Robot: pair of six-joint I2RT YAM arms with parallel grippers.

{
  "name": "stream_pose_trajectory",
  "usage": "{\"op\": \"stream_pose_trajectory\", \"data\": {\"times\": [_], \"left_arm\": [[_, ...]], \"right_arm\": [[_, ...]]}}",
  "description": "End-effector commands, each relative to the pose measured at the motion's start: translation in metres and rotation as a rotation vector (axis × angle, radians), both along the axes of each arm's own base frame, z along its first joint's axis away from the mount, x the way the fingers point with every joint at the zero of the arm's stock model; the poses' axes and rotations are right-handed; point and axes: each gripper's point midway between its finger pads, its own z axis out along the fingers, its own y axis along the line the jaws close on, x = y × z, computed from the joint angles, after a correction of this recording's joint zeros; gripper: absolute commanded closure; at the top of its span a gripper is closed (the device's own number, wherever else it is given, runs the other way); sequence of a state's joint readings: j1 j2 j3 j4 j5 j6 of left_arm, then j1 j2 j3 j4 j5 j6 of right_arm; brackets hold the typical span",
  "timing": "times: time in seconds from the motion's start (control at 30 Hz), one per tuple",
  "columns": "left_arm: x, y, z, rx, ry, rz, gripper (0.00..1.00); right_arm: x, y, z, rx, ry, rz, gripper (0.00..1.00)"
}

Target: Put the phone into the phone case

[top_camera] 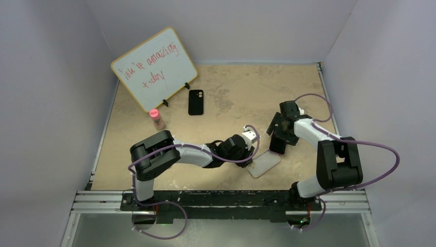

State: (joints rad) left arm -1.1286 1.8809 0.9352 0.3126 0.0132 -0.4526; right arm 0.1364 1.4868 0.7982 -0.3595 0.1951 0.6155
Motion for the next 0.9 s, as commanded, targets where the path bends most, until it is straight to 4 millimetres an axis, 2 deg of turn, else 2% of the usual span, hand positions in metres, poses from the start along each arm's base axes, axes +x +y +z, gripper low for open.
{"op": "stream_pose_trajectory", "data": {"times": [0.0, 0.3, 0.43, 0.6, 0.73, 0.87], "left_arm": [[0.001, -0.004, 0.007, -0.016, -0.016, 0.0, 0.74], [0.001, -0.006, 0.011, -0.017, -0.014, 0.002, 0.77], [0.006, -0.003, 0.011, -0.01, -0.021, 0.037, 0.85], [0.01, 0.004, 0.01, 0.015, -0.016, 0.084, 1.0], [0.014, 0.014, 0.018, 0.027, -0.022, 0.142, 1.0], [0.019, 0.033, 0.023, 0.058, -0.031, 0.227, 1.0]], "right_arm": [[-0.002, -0.006, -0.007, -0.034, 0.033, 0.007, 0.1], [-0.005, -0.009, -0.015, -0.054, 0.074, 0.008, 0.11], [0.0, -0.004, -0.01, -0.03, 0.034, 0.027, 0.33], [0.006, 0.004, 0.006, 0.012, -0.027, 0.052, 0.52], [0.009, 0.011, 0.024, 0.039, -0.072, 0.055, 0.58], [0.012, 0.026, 0.042, 0.076, -0.115, 0.072, 0.61]]}}
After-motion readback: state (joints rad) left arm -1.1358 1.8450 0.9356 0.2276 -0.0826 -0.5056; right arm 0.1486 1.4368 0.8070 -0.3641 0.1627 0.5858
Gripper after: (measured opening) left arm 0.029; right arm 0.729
